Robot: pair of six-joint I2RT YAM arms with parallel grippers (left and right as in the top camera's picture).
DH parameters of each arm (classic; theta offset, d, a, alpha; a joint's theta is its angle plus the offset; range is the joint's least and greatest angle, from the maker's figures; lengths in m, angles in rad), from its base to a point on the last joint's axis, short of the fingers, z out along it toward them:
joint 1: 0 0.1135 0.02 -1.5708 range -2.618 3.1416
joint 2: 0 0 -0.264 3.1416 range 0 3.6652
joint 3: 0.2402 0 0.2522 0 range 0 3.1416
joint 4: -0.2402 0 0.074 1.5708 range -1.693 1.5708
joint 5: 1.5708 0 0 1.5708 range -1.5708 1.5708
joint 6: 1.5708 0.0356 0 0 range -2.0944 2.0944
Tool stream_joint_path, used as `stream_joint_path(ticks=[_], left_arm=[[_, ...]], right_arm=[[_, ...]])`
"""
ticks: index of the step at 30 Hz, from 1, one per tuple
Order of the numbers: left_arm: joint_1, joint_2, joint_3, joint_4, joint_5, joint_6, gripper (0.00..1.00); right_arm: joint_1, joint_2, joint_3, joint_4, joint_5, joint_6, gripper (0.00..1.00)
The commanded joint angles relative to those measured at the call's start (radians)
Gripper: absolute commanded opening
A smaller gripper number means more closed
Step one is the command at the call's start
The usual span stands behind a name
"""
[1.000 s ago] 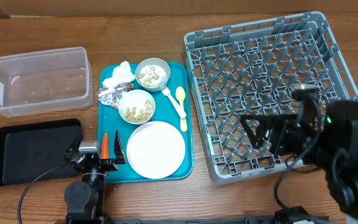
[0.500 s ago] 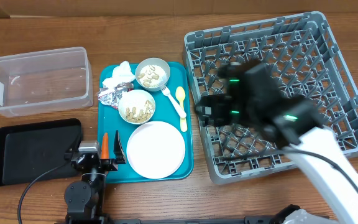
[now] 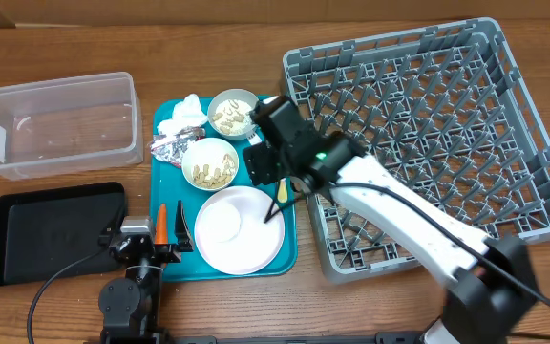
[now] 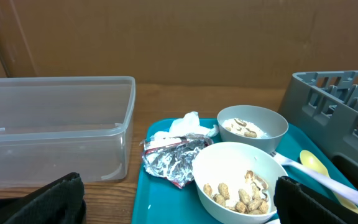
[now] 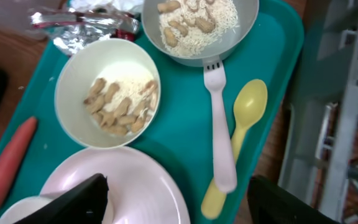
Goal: Sort waste into correct bins and load items into the dishwasher rack
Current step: 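Move the right gripper over the tray and grasp the white fork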
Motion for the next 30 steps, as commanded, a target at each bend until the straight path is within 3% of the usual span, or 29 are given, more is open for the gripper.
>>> stream_joint_path(ticks=[1, 6, 30], left_arm=[[0.006, -0.006, -0.004, 0.002, 0.008, 0.019, 1.00], [0.006, -0.006, -0.004, 0.002, 0.008, 0.019, 1.00], [0.006, -0.006, -0.004, 0.002, 0.008, 0.019, 1.00]], right_arm=[[0.005, 0.051, 0.027, 0.044, 0.021, -0.087, 0.73], [0.005, 0.105, 0.027, 0.105, 0.089, -0.102, 0.61], [0.003, 0.312, 0.024, 0.185, 0.106, -0.109, 0.53]])
